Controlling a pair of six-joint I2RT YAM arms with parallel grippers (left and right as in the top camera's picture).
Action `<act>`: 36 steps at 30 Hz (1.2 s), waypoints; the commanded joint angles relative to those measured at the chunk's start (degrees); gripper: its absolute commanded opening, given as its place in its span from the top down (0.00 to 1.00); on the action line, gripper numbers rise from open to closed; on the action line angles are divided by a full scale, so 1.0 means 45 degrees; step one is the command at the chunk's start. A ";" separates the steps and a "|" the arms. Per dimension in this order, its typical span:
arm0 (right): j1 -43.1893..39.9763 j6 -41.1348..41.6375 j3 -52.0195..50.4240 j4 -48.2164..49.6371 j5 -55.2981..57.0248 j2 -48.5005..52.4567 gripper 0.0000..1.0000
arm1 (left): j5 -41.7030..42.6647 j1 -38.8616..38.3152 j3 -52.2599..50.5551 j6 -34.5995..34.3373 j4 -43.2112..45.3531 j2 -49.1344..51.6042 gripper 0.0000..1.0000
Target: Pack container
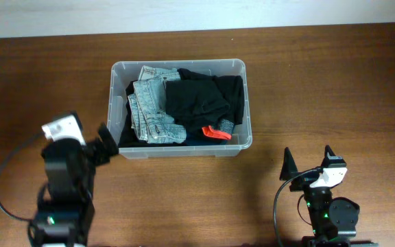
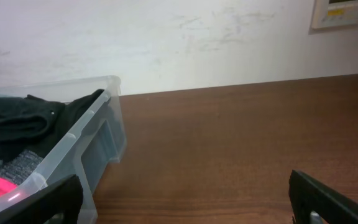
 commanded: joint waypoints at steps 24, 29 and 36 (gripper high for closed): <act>-0.0107 0.0039 -0.0058 -0.0053 0.0068 -0.0131 0.02 | 0.3118 -0.0015 -0.8408 0.2958 0.6528 -0.7592 0.01; -0.0107 0.0039 -0.0058 -0.0053 0.0068 -0.0131 0.02 | 0.3128 -0.0010 -0.8529 0.3186 0.6387 -0.8641 0.01; -0.0107 0.0039 -0.0058 -0.0053 0.0068 -0.0131 0.02 | 0.3123 -0.0005 -0.8529 0.3881 0.4911 -0.9632 0.01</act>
